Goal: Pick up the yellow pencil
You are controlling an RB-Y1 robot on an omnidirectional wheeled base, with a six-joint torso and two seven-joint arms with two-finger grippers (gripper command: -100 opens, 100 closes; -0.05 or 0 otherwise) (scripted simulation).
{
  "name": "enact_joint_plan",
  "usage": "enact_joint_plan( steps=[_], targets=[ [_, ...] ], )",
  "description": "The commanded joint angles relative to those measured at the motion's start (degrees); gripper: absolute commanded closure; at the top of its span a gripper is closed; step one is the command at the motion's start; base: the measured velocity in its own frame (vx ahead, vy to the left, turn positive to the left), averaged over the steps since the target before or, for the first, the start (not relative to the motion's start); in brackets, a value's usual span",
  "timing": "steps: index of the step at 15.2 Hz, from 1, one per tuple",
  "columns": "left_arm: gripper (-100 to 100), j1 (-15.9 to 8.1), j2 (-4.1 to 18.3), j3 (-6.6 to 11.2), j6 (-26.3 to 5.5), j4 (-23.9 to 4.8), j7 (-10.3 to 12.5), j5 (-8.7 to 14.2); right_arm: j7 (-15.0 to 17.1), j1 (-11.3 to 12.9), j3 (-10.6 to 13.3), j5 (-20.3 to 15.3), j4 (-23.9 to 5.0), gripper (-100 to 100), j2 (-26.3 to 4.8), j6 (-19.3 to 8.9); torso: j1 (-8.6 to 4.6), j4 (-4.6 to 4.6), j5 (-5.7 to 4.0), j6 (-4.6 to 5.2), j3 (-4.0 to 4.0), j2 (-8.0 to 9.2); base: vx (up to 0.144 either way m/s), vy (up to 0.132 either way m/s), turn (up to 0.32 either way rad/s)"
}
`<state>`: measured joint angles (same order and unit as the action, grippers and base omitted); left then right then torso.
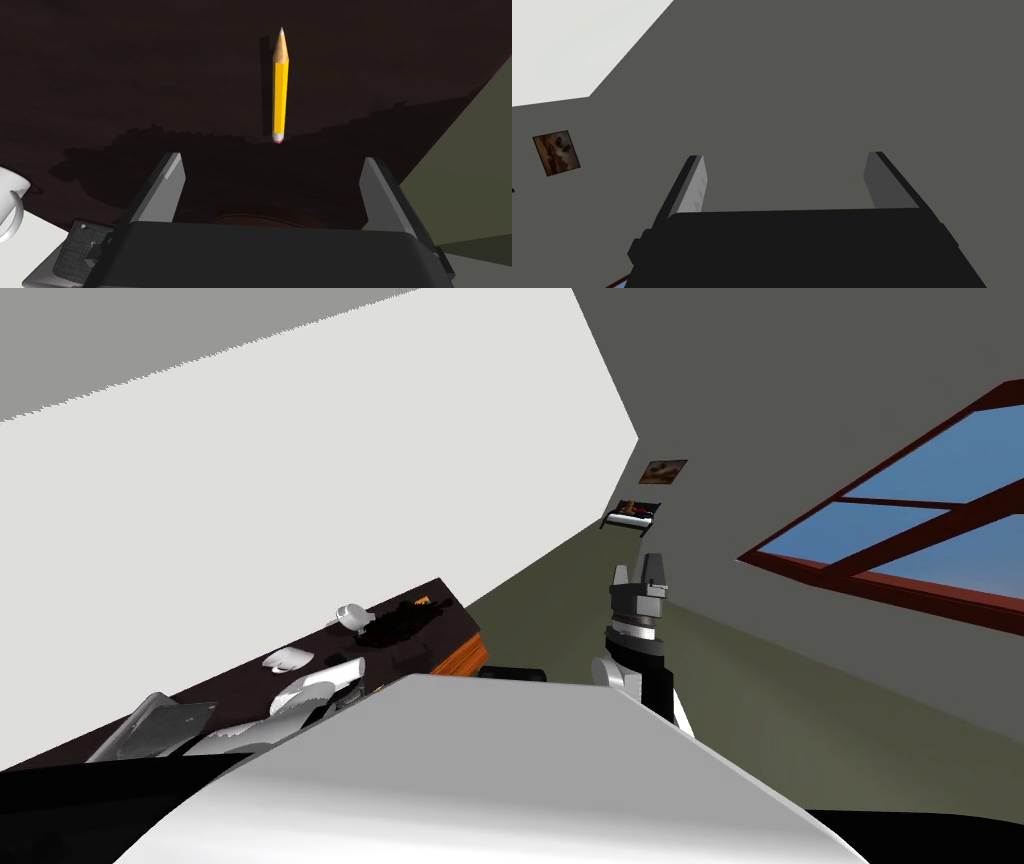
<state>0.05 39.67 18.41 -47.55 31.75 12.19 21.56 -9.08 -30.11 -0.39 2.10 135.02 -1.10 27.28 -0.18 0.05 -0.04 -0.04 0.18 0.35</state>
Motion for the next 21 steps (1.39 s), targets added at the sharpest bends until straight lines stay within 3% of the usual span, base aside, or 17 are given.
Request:
enact_joint_plan(
  steps=[1, 5, 14, 15, 16, 21],
  targets=[
    [-100, 0.0, -0.2, 0.46, -0.8, 1.7, -0.3, 0.8, 0.0, 0.0, 0.0, 0.0, 0.0, 0, 0.0, 0.0, 0.00, 0.00, 0.00, 0.00, 0.00, 0.00, -0.138, -0.009, -0.015],
    [-100, -0.4, -0.5, 0.03, -4.3, 2.9, -1.3, 3.4, 0.0, 0.0, 0.0, 0.0, 0.0, 0, 0.0, 0.0, 0.32, 0.04, 0.07, 0.01, 0.08, 0.12, -0.090, 0.049, -0.060],
    [-100, -2.3, -2.5, -0.26, -10.3, 3.1, -2.8, 7.1, 0.0, 0.0, 0.0, 0.0, 0.0, 0, 0.0, 0.0, 0.30, -0.09, 0.08, 0.03, -0.25, -0.45, 0.027, 0.056, -0.029],
    [-100, -2.1, -1.9, -0.15, -9.2, 2.7, -2.9, 6.9, 0.0, 0.0, 0.0, 0.0, 0.0, 0, 0.0, 0.0, 0.30, -0.09, 0.08, 0.03, -0.26, -0.48, 0.026, 0.024, -0.015],
    [-100, -2.6, -2.9, 0.04, -7.6, 0.6, -1.9, 6.4, 0.0, 0.0, 0.0, 0.0, 0.0, 0, 0.0, 0.0, 0.27, -0.09, 0.07, 0.01, -0.25, -0.45, -0.027, 0.038, -0.176],
    [-100, -3.3, -4.2, 0.35, -4.9, -2.4, -0.2, 5.5, 0.0, 0.0, 0.0, 0.0, 0.0, 0, 0.0, 0.0, 0.41, 0.00, 0.10, 0.02, -0.01, -0.03, -0.069, 0.061, -0.140]
  ],
)
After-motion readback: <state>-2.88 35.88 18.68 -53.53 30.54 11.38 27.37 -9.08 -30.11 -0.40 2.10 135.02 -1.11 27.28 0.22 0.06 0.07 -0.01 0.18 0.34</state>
